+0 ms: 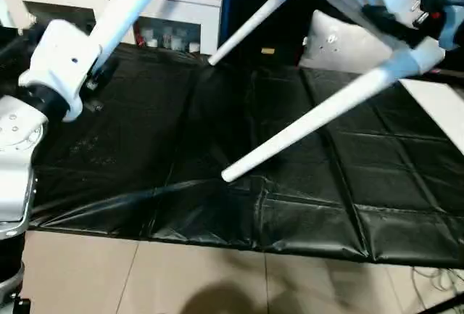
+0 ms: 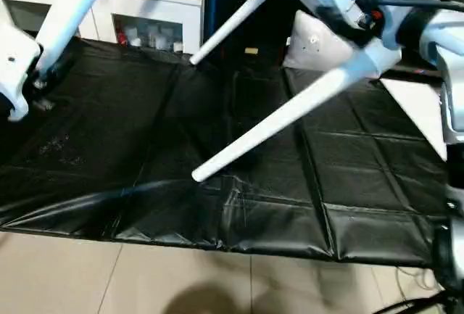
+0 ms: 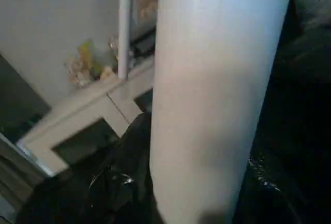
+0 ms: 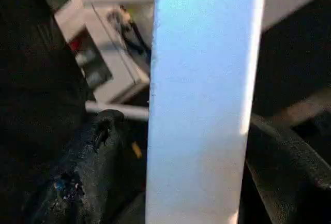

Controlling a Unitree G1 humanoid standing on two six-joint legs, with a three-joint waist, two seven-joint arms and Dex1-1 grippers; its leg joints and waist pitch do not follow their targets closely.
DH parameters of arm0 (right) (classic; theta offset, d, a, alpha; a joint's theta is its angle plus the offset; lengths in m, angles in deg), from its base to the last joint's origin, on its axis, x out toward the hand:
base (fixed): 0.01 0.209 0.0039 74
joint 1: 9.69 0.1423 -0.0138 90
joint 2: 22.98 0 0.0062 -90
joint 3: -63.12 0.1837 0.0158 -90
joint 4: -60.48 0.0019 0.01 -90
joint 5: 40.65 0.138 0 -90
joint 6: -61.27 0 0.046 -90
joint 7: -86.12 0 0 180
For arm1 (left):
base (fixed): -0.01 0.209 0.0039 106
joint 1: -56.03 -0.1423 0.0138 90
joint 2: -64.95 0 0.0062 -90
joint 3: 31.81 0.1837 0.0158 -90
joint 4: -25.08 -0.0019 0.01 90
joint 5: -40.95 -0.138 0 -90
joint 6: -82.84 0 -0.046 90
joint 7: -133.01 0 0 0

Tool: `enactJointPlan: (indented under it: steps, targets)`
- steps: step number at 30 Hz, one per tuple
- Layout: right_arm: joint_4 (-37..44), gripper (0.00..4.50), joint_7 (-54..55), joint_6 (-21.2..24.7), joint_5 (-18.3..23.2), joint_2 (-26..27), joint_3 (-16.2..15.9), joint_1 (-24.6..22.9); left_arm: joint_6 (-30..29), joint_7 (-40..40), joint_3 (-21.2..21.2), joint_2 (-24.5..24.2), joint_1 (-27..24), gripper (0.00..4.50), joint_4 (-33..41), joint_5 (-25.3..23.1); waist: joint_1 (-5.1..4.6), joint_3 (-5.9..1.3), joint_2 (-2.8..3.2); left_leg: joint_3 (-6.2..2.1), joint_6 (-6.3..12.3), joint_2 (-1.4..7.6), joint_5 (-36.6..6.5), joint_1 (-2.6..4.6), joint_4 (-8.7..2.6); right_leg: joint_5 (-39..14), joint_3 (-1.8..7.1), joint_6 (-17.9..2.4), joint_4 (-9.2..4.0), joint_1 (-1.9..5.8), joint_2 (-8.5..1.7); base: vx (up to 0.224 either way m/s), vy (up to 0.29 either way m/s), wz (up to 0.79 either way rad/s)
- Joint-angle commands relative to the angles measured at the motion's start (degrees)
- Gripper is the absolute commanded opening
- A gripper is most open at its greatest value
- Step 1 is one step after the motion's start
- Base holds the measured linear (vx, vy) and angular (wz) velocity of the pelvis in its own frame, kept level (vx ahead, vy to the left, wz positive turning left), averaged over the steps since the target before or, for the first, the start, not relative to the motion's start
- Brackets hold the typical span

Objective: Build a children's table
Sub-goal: Flip table

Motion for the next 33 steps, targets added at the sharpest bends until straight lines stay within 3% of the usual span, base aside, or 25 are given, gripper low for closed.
enactJointPlan:
  steps: [1,2,3,4,5,7,8,9,10,11,12,13,14,15,16,18,19,20,22,24,26,28,29,31,33]
  targets:
    - [0.7,4.14,-5.0,-3.4,3.0,1.9,-3.3,0.4,0.5,-2.3,6.6,2.1,-0.1,1.48,-0.4,1.8,-1.45,-1.77,1.32,-0.80,1.31,1.26,-30.2,2.21,-5.16,-32.9,-0.09,-0.6,-6.40,0.77,-3.36,0.000,0.000,0.00]
    - [0.2,4.21,-5.2,-4.2,3.3,2.1,-2.8,0.7,0.7,-2.5,6.5,2.0,-0.1,1.48,-0.5,1.6,-1.42,-1.69,1.45,-0.92,1.31,1.44,-30.6,2.10,-5.45,-31.8,-0.04,-1.0,-6.18,1.07,-3.53,0.000,0.000,0.00]
    - [-2.2,4.21,-1.6,-5.5,7.5,5.0,3.2,3.0,2.2,-2.9,6.2,1.3,0.5,1.48,-1.9,1.0,-1.34,-1.79,1.24,-1.06,0.95,1.29,-30.0,1.66,-5.56,-31.7,0.16,-1.2,-5.94,1.40,-4.00,0.000,0.000,0.00]
    - [-3.2,4.44,0.2,-5.7,9.4,6.4,6.0,4.0,2.8,-3.1,6.2,1.0,0.7,1.46,-2.5,0.9,-1.63,-1.72,0.91,-0.90,0.90,0.71,-30.7,2.24,-5.12,-34.6,-0.37,-0.5,-6.60,0.69,-4.15,0.000,0.000,0.00]
    - [-3.2,4.49,0.2,-5.7,9.4,6.4,6.0,4.0,2.8,-3.1,6.2,1.0,0.7,1.45,-2.5,0.9,-1.55,-1.89,1.00,-0.95,0.79,0.56,-30.2,2.42,-4.84,-35.7,-0.70,0.0,-6.83,0.73,-4.35,0.000,0.000,0.00]
    - [-4.8,4.50,7.5,-4.7,17.5,10.9,16.6,6.5,6.3,-3.9,6.3,-0.1,1.6,1.45,-4.6,0.4,-1.26,-2.03,1.43,-1.06,0.48,0.94,-29.0,2.11,-5.31,-33.0,0.02,-1.2,-6.24,0.93,-4.59,0.000,0.000,0.00]
    - [-5.4,4.50,9.8,-4.9,19.9,12.0,19.9,6.9,7.6,-4.2,6.2,-0.4,2.0,1.44,-5.4,0.3,-1.21,-1.87,1.45,-0.94,0.31,0.99,-29.3,2.12,-5.45,-32.5,0.26,-1.5,-6.28,0.70,-4.48,0.000,0.000,0.00]
    - [-5.9,4.50,11.9,-5.0,22.3,12.6,23.3,6.7,9.3,-4.7,6.0,-0.8,2.3,1.43,-6.3,0.5,-0.73,-1.90,2.10,-0.88,-0.40,0.96,-30.2,2.67,-5.42,-31.3,0.43,-1.9,-6.01,0.37,-4.33,0.000,0.000,0.00]
    - [-6.1,4.50,12.5,-5.1,23.1,12.7,24.3,6.4,9.9,-4.9,5.8,-0.9,2.4,1.43,-6.6,0.7,-0.68,-1.72,1.61,-0.65,-0.33,0.84,-30.4,2.84,-5.39,-30.9,0.42,-1.9,-6.12,0.18,-4.19,0.000,0.000,0.00]
    - [-4.6,4.50,12.5,-4.0,25.0,13.0,26.1,4.0,10.6,-5.2,5.6,-1.4,2.7,1.43,-7.5,0.6,-0.82,-1.67,1.77,-0.75,-0.48,0.86,-29.9,1.99,-5.82,-29.8,0.67,-2.1,-5.66,0.93,-4.15,0.000,0.000,0.00]
    - [-2.8,4.50,12.1,-2.6,26.9,13.3,27.6,1.4,10.9,-5.4,5.4,-1.8,3.0,1.43,-8.2,0.6,-0.52,-1.88,2.26,-0.70,-0.25,0.73,-28.5,1.78,-5.93,-29.0,0.93,-2.0,-5.58,1.35,-4.30,0.057,-0.001,0.00]
    - [-1.1,4.50,11.2,-1.4,28.7,13.6,28.6,-1.2,11.2,-5.6,5.4,-2.1,3.2,1.43,-9.0,0.4,-0.37,-2.10,2.18,-0.70,-0.31,0.84,-27.0,1.49,-6.01,-27.8,1.30,-2.3,-5.23,1.55,-4.55,0.057,-0.001,0.00]
    - [0.8,4.50,10.4,0.0,30.3,14.0,29.3,-4.0,11.6,-5.8,5.4,-2.5,3.5,1.43,-9.7,0.3,-0.62,-2.27,2.25,-0.86,-0.36,0.97,-23.2,0.20,-6.58,-24.4,1.70,-3.2,-4.61,2.59,-4.53,0.059,0.000,-0.08]
    - [1.9,4.50,9.9,0.9,31.4,14.4,29.8,-5.9,12.0,-5.9,5.5,-2.6,3.7,1.43,-10.3,0.3,-0.63,-2.39,2.04,-0.89,-0.34,1.07,-22.8,0.15,-6.63,-24.2,1.73,-3.4,-4.42,2.62,-4.60,0.000,0.000,0.00]
    - [4.3,4.50,9.8,2.1,32.0,15.0,30.5,-10.4,11.9,-6.2,5.5,-2.9,4.1,1.43,-11.2,0.7,-0.63,-2.42,2.90,-0.62,-0.34,0.81,-21.5,0.26,-6.41,-22.4,2.06,-4.6,-4.50,2.60,-4.67,0.000,0.000,0.00]
    - [5.3,4.50,10.1,2.8,32.6,15.5,31.2,-12.4,12.1,-6.4,5.5,-2.9,4.0,1.43,-11.6,0.8,-0.48,-2.18,2.73,-0.58,0.07,0.89,-20.9,0.30,-6.57,-22.4,2.02,-5.5,-4.16,2.38,-4.46,0.000,0.000,0.00]
    - [6.6,4.50,10.8,3.5,33.5,16.0,32.2,-14.9,12.5,-6.6,5.5,-2.9,3.8,1.43,-12.3,1.0,-0.48,-2.50,2.10,-0.14,0.76,0.66,-18.5,0.13,-6.22,-22.2,2.20,-5.7,-4.08,2.60,-4.50,0.000,0.000,0.00]
    - [9.0,4.50,11.0,6.2,35.9,16.5,34.1,-19.8,13.2,-6.6,5.1,-2.8,2.9,1.43,-13.1,1.3,0.08,-2.29,2.67,0.34,1.81,0.46,-14.8,0.25,-6.05,-20.8,2.63,-6.5,-3.89,2.18,-4.59,0.000,0.000,0.00]
    - [9.9,4.50,11.2,7.1,36.7,16.6,34.6,-21.4,13.6,-6.7,5.1,-2.9,2.6,1.43,-13.4,1.4,0.23,-1.98,2.30,1.01,3.10,0.20,-13.6,0.32,-6.05,-23.6,2.85,-6.1,-4.40,1.86,-4.22,0.050,-0.039,0.09]
    - [12.1,4.50,9.6,9.2,39.0,16.8,35.2,-27.0,14.6,-6.8,4.9,-3.4,1.6,1.43,-13.7,1.3,0.29,-2.12,2.14,1.08,3.30,-0.09,-11.5,-0.36,-5.88,-26.4,3.08,-4.2,-4.22,2.18,-4.15,0.059,-0.053,0.01]
    - [13.0,4.50,9.0,9.5,39.6,17.0,35.1,-29.4,14.7,-6.8,4.8,-3.4,1.4,1.43,-14.0,1.4,0.50,-2.28,2.12,1.17,4.13,-0.16,-8.5,-0.74,-5.99,-24.4,3.21,-3.4,-4.06,2.36,-3.98,0.054,-0.052,-0.03]
    - [13.8,4.50,8.6,10.1,40.6,17.6,35.1,-31.0,14.9,-6.8,4.7,-3.5,1.1,1.43,-14.3,1.4,0.68,-2.16,2.29,1.32,4.67,-0.12,-7.2,-0.57,-6.05,-23.5,3.23,-3.3,-4.13,2.04,-3.82,0.000,0.000,0.00]
    - [14.5,4.50,8.4,11.0,41.6,18.3,35.0,-32.6,15.3,-6.9,4.7,-3.7,0.8,1.43,-14.7,1.4,0.45,-1.99,2.29,1.32,4.69,-0.15,-7.5,-0.72,-6.12,-24.3,3.12,-3.3,-4.21,2.04,-3.74,0.000,0.000,0.00]
    - [15.6,4.50,8.3,11.9,42.2,19.3,34.4,-35.2,15.9,-7.0,4.5,-4.0,0.0,1.43,-15.0,1.5,0.24,-1.61,2.41,1.24,4.11,-0.23,-11.0,-0.22,-6.24,-30.7,2.78,-1.5,-5.09,1.51,-3.66,0.000,0.000,0.00]
    - [16.3,4.50,8.0,12.9,42.6,19.7,33.6,-36.8,16.2,-7.1,4.4,-4.3,-0.6,1.43,-15.1,1.6,0.08,-1.43,2.45,1.19,3.77,-0.32,-12.6,-0.06,-6.26,-33.3,2.62,-0.8,-5.44,1.20,-3.63,0.000,0.000,0.00]
